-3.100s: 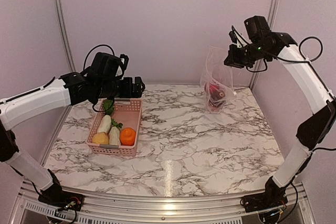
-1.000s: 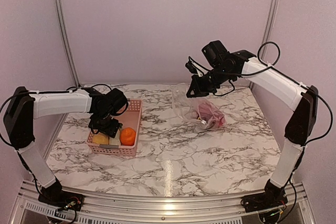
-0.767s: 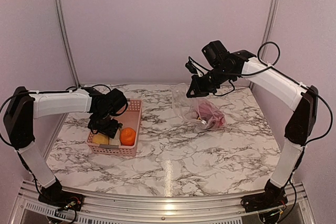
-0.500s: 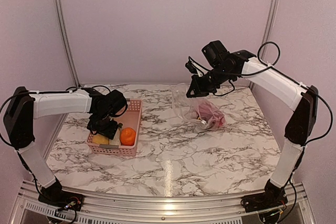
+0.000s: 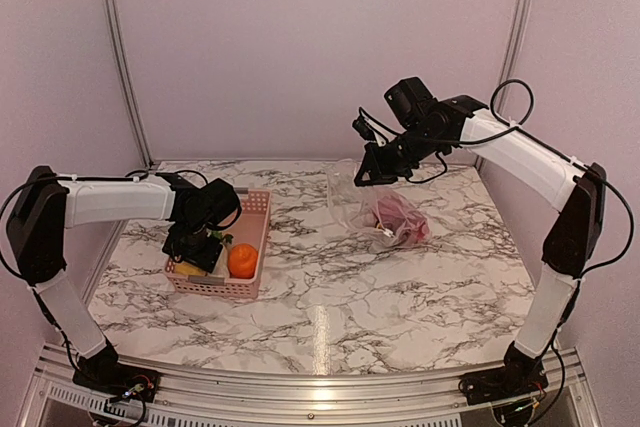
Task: Place the food in the zip-top bag and seal the zipper
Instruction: Pick up the fake fruit from the bin, then place the fake fruit in the zipper food storage bag, then adjust the zipper food storage bag at the center of the board.
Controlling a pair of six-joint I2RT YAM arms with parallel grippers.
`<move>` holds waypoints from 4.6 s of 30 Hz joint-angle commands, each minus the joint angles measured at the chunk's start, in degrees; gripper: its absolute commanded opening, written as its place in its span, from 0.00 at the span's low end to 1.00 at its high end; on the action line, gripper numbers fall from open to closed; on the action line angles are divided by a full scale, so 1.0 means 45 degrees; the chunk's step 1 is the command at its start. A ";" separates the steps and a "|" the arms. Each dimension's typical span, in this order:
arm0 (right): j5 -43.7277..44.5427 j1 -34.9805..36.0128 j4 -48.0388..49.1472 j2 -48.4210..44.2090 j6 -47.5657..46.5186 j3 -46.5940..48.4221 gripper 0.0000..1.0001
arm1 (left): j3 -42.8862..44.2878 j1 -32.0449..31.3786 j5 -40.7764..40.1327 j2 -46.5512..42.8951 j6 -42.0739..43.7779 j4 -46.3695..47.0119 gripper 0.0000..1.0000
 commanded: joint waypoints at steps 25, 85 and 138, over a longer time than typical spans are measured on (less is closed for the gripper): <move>0.0008 0.0092 -0.0023 -0.0398 -0.0005 0.0422 0.00 | 0.2968 -0.0007 0.1116 -0.0168 0.0380 -0.1312 0.56; -0.0961 0.0095 -0.0681 -0.0027 0.1345 0.3060 0.00 | 0.4225 -0.2556 0.2934 0.0472 -0.1048 1.1337 0.56; -0.0089 0.0493 -0.1841 0.0384 0.1841 0.2787 0.19 | 0.8195 -0.2793 0.5230 0.1521 -0.2302 0.4046 0.06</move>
